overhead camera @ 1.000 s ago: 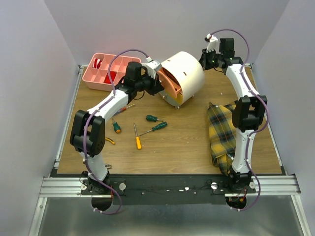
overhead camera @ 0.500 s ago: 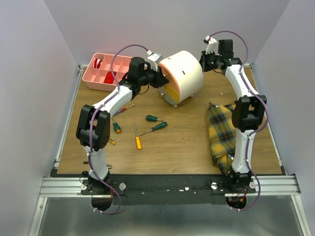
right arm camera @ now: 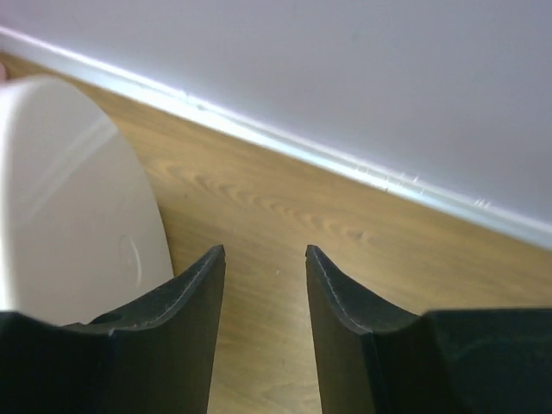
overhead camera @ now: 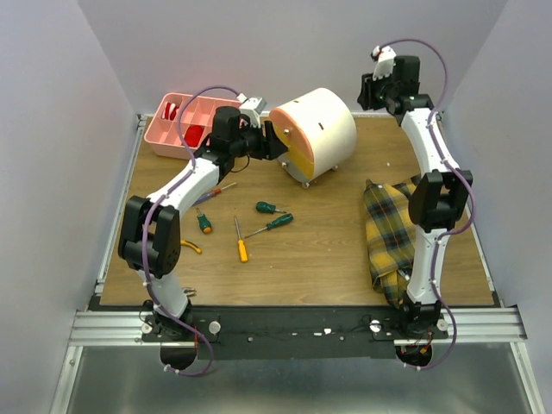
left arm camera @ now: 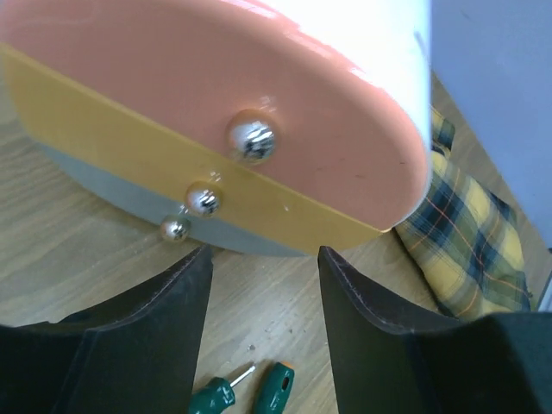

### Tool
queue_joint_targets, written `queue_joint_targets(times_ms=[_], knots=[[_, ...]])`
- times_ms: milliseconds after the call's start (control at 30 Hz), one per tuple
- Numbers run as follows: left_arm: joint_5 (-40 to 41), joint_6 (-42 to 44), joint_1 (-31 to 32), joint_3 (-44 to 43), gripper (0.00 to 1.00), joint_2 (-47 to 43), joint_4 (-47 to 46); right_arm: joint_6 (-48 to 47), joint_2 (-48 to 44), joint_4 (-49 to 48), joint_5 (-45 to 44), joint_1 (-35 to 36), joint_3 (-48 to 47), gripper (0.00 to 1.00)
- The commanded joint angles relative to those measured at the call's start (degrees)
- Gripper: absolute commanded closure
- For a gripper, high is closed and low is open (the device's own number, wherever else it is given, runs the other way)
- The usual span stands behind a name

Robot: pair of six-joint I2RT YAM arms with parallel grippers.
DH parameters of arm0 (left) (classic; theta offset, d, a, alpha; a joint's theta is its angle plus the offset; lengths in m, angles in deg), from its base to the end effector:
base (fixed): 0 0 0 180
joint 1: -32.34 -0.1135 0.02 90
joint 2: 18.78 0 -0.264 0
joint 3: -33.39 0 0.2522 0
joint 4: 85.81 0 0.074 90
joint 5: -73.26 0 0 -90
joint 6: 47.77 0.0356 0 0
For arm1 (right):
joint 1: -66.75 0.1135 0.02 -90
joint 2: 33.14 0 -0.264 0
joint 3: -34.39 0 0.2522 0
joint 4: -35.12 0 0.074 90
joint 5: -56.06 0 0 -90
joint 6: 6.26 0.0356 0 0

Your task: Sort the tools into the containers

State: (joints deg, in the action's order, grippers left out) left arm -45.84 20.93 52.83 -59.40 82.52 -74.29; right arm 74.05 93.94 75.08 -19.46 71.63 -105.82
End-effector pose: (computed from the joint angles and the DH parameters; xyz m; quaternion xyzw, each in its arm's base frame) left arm 0.3873 -0.1632 0.2991 0.1384 0.7940 -0.3902 0.4451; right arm 0.5189 0.0532 0.3325 -0.1726 0.8299 0.0855 0.5236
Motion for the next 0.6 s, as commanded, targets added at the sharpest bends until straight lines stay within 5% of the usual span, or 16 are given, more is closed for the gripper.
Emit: queue_joint_targets(times_ms=[0,167,567], knots=[[-4.53,-12.23,-3.08,4.05,0.34,0.21,-7.66,-3.75,-5.62,-2.2,9.48,0.39,-4.68,0.46],[-11.05,-22.28,-5.81,5.54,0.3,5.12,-18.83,-7.09,-7.64,3.23,23.73,3.46,-2.93,0.42],[-13.88,-29.06,-6.16,2.47,0.36,13.57,-27.47,-6.57,-5.36,5.09,22.0,9.09,-0.99,0.44]])
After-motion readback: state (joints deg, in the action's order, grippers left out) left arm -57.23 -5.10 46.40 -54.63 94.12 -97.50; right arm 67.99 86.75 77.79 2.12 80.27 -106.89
